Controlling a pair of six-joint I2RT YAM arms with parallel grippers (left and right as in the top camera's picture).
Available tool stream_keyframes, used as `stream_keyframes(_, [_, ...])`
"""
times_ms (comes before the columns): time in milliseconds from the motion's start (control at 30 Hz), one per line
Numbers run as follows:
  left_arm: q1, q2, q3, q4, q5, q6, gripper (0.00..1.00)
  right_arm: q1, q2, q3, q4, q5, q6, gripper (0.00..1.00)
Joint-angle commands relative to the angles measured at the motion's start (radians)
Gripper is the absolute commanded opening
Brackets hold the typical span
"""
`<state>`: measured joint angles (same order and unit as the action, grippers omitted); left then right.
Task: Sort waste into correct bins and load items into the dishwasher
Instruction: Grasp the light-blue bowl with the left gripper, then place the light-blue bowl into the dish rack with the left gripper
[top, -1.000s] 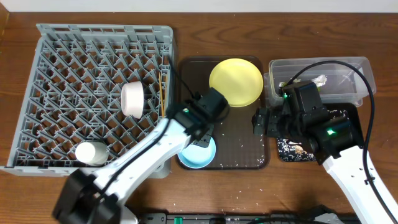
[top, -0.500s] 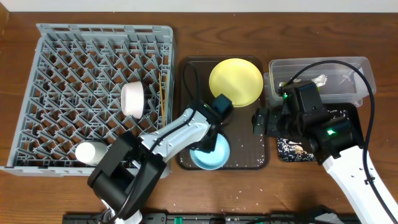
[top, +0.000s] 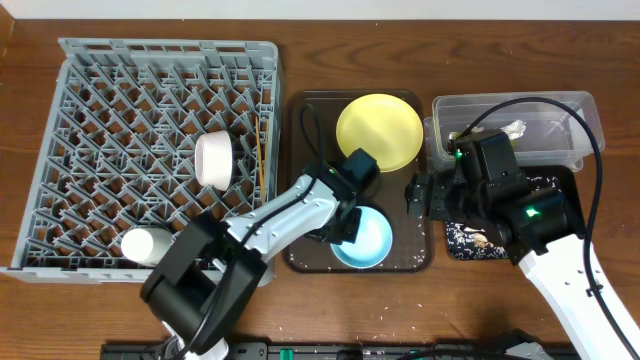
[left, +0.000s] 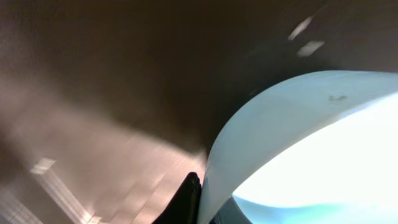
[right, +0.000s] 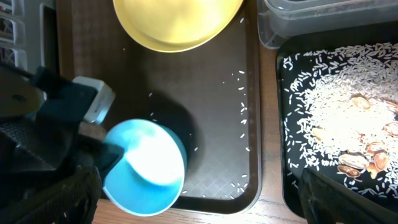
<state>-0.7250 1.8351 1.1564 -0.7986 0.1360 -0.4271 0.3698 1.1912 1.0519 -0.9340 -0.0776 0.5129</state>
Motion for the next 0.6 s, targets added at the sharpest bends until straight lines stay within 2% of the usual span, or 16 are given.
stream_keyframes(0, [0.064, -0.146, 0.061, -0.092, -0.083, 0.022, 0.07, -0.010, 0.000, 0.012, -0.002, 0.010, 0.006, 0.99])
stream_keyframes(100, [0.135, -0.282, 0.096, -0.175, -0.212, 0.023, 0.07, -0.010, 0.000, 0.012, -0.002, 0.010, 0.006, 0.99])
stream_keyframes(267, [0.249, -0.491, 0.101, -0.192, -0.447, 0.072, 0.07, -0.010, 0.000, 0.012, 0.000, 0.010, 0.006, 0.99])
stream_keyframes(333, [0.287, -0.548, 0.101, -0.192, -0.595, 0.089, 0.07, -0.010, 0.000, 0.012, 0.002, 0.010, 0.006, 0.99])
stream_keyframes(500, [0.362, -0.576, 0.100, -0.164, -1.097, 0.094, 0.08, -0.010, 0.000, 0.012, 0.004, 0.010, 0.006, 0.99])
stream_keyframes(567, [0.389, -0.552, 0.100, -0.132, -1.216, 0.094, 0.07, -0.010, 0.000, 0.012, 0.005, 0.010, 0.006, 0.99])
